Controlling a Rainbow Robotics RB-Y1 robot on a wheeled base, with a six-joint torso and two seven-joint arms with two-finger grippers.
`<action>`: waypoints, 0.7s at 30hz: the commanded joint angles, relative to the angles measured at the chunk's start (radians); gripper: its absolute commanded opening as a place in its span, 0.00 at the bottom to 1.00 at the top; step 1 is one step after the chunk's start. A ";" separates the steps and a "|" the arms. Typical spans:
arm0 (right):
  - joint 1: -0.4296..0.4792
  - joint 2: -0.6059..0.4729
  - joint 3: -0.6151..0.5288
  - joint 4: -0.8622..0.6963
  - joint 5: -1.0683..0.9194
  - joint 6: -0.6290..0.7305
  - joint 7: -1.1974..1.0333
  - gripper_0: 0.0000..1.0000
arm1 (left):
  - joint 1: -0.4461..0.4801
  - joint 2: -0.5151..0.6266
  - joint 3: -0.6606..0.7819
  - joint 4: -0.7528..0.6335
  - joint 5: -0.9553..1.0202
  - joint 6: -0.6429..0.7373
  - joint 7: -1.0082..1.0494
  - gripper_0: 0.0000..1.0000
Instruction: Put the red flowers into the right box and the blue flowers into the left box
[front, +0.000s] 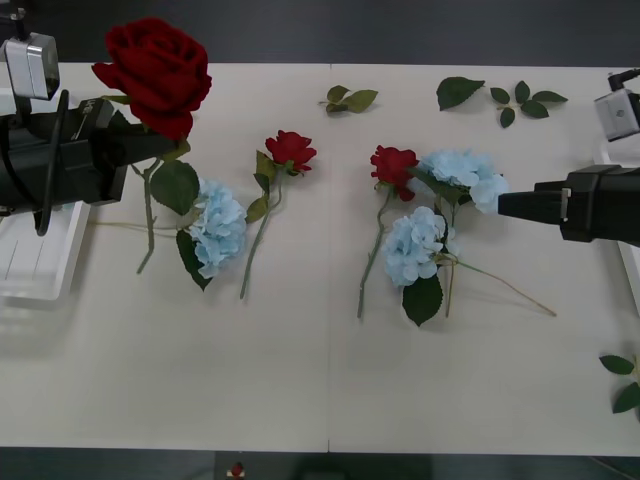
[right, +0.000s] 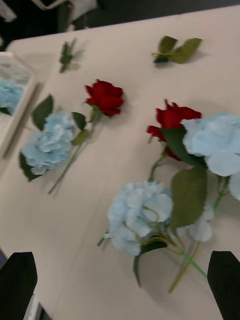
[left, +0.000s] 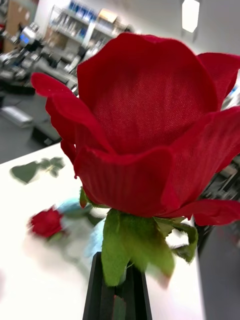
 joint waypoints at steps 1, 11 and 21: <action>0.035 -0.018 -0.065 -0.021 -0.146 0.034 0.220 1.00 | -0.002 0.016 -0.060 -0.023 0.099 -0.050 -0.094 0.00; 0.083 -0.001 -0.084 -0.015 -0.429 0.118 0.703 1.00 | 0.008 -0.113 -0.177 -0.104 0.154 -0.222 -0.094 0.00; 0.080 0.039 0.012 -0.015 -0.465 0.149 0.930 1.00 | 0.012 -0.253 -0.272 -0.181 0.167 -0.359 -0.094 0.00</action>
